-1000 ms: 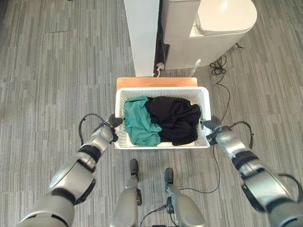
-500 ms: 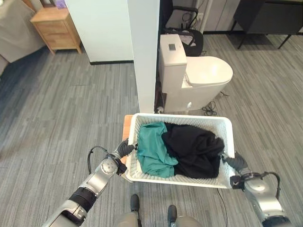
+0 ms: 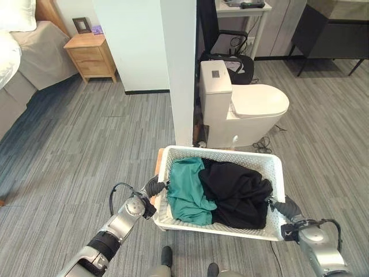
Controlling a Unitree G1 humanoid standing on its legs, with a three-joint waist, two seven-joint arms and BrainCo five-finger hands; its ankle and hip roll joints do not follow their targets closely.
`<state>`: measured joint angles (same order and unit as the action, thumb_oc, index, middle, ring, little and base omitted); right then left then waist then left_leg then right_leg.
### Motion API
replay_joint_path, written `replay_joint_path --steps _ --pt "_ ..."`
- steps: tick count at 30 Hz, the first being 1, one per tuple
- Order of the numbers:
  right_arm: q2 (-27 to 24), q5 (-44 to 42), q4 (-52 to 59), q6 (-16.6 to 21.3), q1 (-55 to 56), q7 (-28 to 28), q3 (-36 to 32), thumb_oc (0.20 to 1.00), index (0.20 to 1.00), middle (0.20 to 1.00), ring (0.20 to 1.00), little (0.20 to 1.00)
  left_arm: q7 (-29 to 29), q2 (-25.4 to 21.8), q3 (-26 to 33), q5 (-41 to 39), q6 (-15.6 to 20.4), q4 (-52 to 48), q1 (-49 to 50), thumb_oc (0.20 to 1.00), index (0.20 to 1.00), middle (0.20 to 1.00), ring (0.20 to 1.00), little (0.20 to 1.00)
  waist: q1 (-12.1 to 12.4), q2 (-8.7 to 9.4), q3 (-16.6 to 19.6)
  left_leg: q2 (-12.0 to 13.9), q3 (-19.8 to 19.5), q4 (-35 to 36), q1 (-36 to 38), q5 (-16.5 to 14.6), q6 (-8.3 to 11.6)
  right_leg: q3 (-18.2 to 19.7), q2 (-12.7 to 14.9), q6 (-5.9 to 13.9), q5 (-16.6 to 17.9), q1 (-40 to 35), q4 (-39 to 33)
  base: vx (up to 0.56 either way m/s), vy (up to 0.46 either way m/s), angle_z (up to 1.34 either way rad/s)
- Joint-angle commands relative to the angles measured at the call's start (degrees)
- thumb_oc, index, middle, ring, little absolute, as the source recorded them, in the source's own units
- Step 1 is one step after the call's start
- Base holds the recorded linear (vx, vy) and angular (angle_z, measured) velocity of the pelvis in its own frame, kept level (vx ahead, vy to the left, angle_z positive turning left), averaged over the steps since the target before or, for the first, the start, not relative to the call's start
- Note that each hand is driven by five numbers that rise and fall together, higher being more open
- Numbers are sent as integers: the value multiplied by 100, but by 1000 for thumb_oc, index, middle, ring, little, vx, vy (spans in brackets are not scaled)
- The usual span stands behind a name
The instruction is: Grab the laundry basket,head to the washer,open it,put in the laundry and shut it.
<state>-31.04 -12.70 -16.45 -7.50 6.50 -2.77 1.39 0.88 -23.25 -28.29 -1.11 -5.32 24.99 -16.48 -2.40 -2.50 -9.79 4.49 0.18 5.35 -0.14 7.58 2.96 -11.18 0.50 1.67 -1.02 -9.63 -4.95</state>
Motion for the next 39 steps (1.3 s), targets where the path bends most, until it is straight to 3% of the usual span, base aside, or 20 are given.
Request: replay_joint_path --steps 1,6,7,9,10,11,12,14,15,16,17,19,20,24,27,29,30,32,36,39 --pt "-393 -107 -12 304 -44 245 -480 200 200 200 200 200 129 14 357 30 382 299 -681 200 200 200 200 200 123 126 164 498 -9 -191 74 -241 279 43 243 141 -296 541 543 -72 23 -4" --pt "-319 -224 -190 398 -156 345 -453 200 200 200 200 200 201 93 261 14 446 358 -915 200 200 200 200 200 109 194 -4 220 -733 -517 -185 -522 298 342 352 234 6 772 423 -114 88 -15" --pt "-277 -245 -266 404 -314 282 -337 200 200 200 200 200 214 81 301 6 491 305 -893 200 200 200 200 200 127 213 -28 -71 -1291 -744 -238 -853 211 691 363 290 155 984 425 -142 200 -57" --pt "-231 -250 -376 393 -480 196 -199 200 200 200 200 200 209 65 388 -47 543 283 -767 200 200 200 200 200 133 220 -58 -288 -1557 -944 -211 -1152 112 1172 350 375 318 1235 465 -109 205 -123" --pt "-232 -251 -381 393 -489 197 -191 200 200 200 200 200 209 64 393 -47 549 288 -767 200 200 200 200 200 175 221 -59 -283 -1508 -969 -213 -1176 106 1222 341 379 321 1252 475 -145 294 -172" --pt "-217 -174 -435 356 -658 125 -60 200 200 200 200 200 214 75 440 -46 596 328 -704 200 200 200 200 200 94 209 -102 -408 -1445 -1002 -126 -1391 1 1647 349 553 526 1509 502 -106 213 -162" --pt "-218 -173 -434 352 -663 126 -58 200 200 200 200 200 214 77 443 -45 604 338 -709 200 200 200 200 200 161 211 -108 -400 -1371 -1016 -116 -1412 -7 1722 334 559 533 1528 512 -178 304 -146" --pt "-186 -67 -447 290 -835 105 15 200 200 200 200 200 262 92 473 -4 619 514 -698 200 200 200 200 200 59 192 -188 -409 -783 -930 -24 -1553 -131 2087 374 819 807 1862 516 -263 342 -149" --pt "-117 -36 -496 277 -980 45 101 200 200 200 200 200 338 21 500 103 657 647 -727 200 200 200 200 200 36 212 -196 -500 -191 -895 -34 -1622 -272 2241 491 1029 1015 2114 403 -283 336 -143" --pt "-112 -37 -498 277 -987 46 103 200 200 200 200 200 338 16 502 103 660 651 -732 200 200 200 200 200 56 236 -181 -518 -164 -887 -58 -1598 -273 2274 502 1035 1035 2151 399 -345 277 -209" --pt "21 -52 -662 300 -1138 63 240 200 200 200 200 200 407 -127 528 197 657 747 -767 200 200 200 200 200 105 213 -261 -475 272 -964 -90 -1667 -360 1746 668 1086 961 2386 522 -269 119 -244" --pt "152 49 -761 300 -1137 40 333 200 200 200 200 200 417 -271 624 212 636 696 -703 200 200 200 200 200 193 138 -291 -391 626 -1017 -143 -1621 -435 751 980 830 622 2292 936 -304 88 -228" --pt "218 56 -780 307 -1123 19 386 200 200 200 200 200 423 -320 688 185 624 665 -632 200 200 200 200 200 188 116 -276 -345 757 -990 -141 -1566 -460 518 1043 746 466 2211 1214 -265 25 -109" --pt "411 91 -876 302 -1072 -93 475 200 200 200 200 200 399 -472 1004 78 594 424 -168 200 200 200 200 200 356 122 -62 -215 1195 -790 -111 -1358 -546 218 1198 622 65 1748 2054 -195 -55 -91" --pt "469 121 -881 313 -1016 -93 502 200 200 200 200 200 355 -497 1099 58 582 409 -11 200 200 200 200 200 609 250 114 -163 1391 -666 -98 -1240 -460 -112 1265 662 -32 1143 1609 -82 -209 -87" --pt "443 176 -864 303 -922 -106 539 200 200 200 200 200 376 -488 1247 80 609 389 141 200 200 200 200 200 704 434 235 64 1622 -583 -145 -1030 -291 33 1030 679 -80 953 959 -111 -377 -50" --pt "443 176 -863 303 -919 -106 539 200 200 200 200 200 376 -488 1247 80 610 389 143 200 200 200 200 200 711 432 237 69 1628 -581 -143 -1029 -288 38 1024 677 -73 950 949 -57 -259 -74" --pt "395 166 -738 323 -769 -107 506 200 200 200 200 200 389 -421 1275 64 613 441 172 200 200 200 200 200 693 536 198 358 1455 -493 -159 -779 -107 173 670 546 -177 841 636 -61 -356 -61" --pt "311 117 -654 367 -652 -66 459 200 200 200 200 200 389 -383 1289 33 617 406 197 200 200 200 200 200 692 581 125 577 1170 -601 -246 -680 -19 171 422 411 -251 751 529 -51 -259 -3" --pt "183 52 -579 402 -618 -19 394 200 200 200 200 200 422 -316 1251 -40 635 376 134 200 200 200 200 200 767 594 -70 379 244 -833 -511 -679 -41 178 317 270 -362 769 651 -79 -192 10"
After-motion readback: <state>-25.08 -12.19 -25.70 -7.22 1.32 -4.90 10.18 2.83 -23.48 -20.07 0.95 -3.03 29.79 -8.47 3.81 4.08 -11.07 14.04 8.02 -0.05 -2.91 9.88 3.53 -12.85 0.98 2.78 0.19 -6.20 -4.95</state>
